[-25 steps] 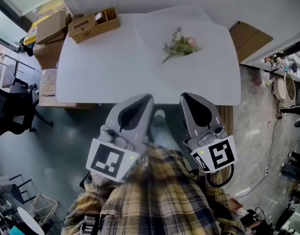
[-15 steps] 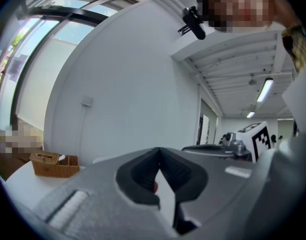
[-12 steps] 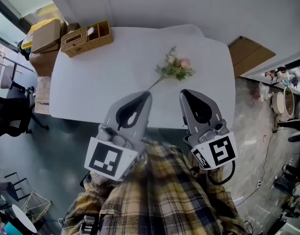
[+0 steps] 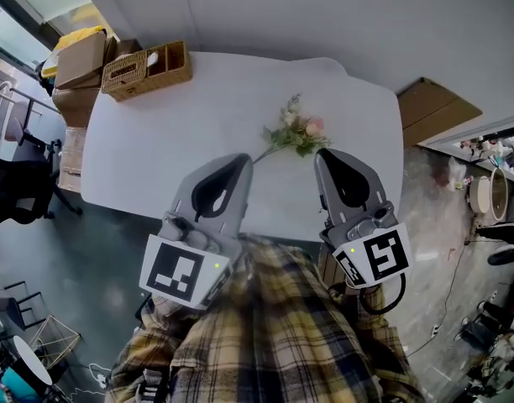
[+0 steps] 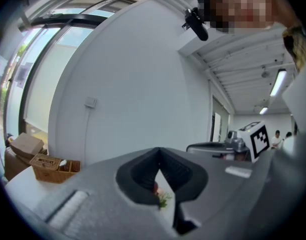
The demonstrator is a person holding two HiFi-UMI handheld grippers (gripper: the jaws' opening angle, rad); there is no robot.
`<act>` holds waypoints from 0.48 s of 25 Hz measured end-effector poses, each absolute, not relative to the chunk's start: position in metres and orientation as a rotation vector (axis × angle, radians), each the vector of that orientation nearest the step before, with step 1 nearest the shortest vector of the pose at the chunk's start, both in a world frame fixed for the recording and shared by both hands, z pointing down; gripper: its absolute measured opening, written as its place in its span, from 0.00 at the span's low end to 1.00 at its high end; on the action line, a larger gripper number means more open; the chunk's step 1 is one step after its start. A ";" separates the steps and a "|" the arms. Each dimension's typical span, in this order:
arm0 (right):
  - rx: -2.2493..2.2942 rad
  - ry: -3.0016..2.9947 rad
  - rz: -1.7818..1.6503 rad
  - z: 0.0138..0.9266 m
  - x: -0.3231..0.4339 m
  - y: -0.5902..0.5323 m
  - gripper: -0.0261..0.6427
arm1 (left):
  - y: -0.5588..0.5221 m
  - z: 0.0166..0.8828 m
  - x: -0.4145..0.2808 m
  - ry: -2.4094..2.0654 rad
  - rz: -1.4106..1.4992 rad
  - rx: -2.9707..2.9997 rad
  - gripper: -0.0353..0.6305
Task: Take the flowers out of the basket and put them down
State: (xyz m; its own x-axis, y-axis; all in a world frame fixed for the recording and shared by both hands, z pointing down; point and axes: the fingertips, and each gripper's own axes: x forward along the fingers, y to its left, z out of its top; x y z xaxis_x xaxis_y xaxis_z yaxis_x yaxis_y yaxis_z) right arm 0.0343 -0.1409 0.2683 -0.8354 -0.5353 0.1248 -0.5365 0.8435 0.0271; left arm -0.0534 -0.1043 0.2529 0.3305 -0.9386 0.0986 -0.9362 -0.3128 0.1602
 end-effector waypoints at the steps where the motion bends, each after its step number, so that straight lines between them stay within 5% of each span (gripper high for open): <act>1: 0.844 -2.892 0.017 0.269 0.034 -0.144 0.05 | -0.107 0.253 -0.054 -1.718 -0.014 2.402 0.06; 12: 0.831 -2.874 0.010 0.270 0.028 -0.165 0.05 | -0.122 0.253 -0.067 -1.719 -0.013 2.384 0.06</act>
State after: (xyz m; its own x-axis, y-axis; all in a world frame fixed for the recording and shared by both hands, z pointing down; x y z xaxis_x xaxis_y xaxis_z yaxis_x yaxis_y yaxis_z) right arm 0.0277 -0.1651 0.2697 -0.8352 -0.5304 0.1453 -0.5314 0.8464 0.0350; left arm -0.0673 -0.1220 0.2529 0.3230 -0.9399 0.1107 -0.9381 -0.3026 0.1685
